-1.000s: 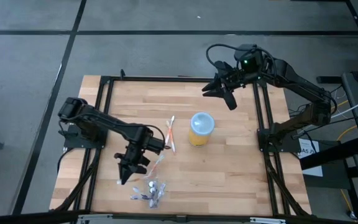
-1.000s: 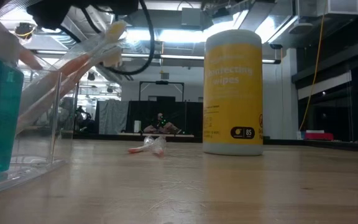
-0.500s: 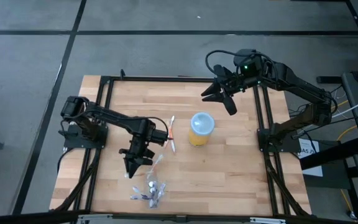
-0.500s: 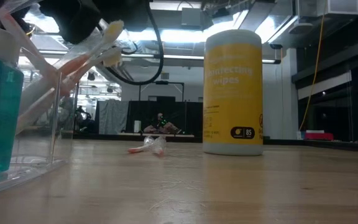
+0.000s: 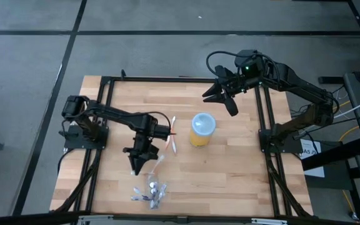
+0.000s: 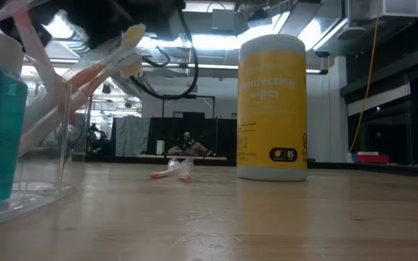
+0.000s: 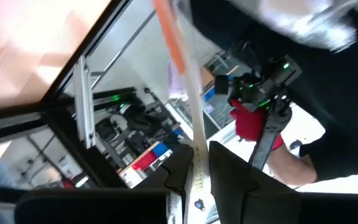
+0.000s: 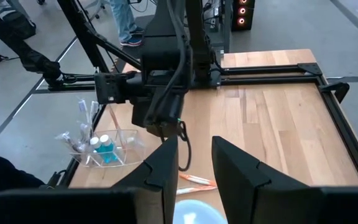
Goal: Pick & Place toothbrushing station
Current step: Put the top orange toothbrush into the left side of the transparent organizer
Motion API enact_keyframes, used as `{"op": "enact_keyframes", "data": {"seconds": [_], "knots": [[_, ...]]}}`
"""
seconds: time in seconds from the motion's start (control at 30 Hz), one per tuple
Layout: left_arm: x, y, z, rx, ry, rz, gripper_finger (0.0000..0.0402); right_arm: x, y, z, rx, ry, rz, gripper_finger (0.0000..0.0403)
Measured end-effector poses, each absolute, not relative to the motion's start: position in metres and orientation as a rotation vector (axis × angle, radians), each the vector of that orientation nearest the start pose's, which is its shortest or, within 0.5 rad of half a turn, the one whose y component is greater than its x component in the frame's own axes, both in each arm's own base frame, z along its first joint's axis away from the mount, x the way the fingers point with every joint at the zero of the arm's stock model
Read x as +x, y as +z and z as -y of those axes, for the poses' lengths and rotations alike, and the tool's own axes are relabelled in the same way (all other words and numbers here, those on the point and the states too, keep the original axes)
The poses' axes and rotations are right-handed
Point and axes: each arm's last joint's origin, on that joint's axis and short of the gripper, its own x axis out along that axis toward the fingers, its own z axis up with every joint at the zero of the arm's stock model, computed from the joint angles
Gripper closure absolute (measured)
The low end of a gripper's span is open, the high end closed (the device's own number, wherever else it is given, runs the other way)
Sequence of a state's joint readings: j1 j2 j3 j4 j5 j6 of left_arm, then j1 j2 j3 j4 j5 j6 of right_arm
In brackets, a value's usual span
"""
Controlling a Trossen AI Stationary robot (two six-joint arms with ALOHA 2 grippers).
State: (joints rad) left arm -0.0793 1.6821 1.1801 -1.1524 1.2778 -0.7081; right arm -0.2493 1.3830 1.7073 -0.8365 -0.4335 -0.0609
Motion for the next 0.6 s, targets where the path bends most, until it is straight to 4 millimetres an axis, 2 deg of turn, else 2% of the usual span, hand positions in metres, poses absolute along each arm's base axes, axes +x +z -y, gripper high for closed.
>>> {"op": "enact_keyframes", "data": {"seconds": [0.37,0.6], "knots": [[0.304,0.226,0.020,-1.543,-0.520,-1.654,0.0358,0.261,0.452,0.051,0.110,0.204,-0.478,0.0302],[0.303,0.226,0.017,-1.554,-0.510,-1.653,0.0358,0.261,0.452,0.051,0.110,0.204,-0.479,0.0302]]}}
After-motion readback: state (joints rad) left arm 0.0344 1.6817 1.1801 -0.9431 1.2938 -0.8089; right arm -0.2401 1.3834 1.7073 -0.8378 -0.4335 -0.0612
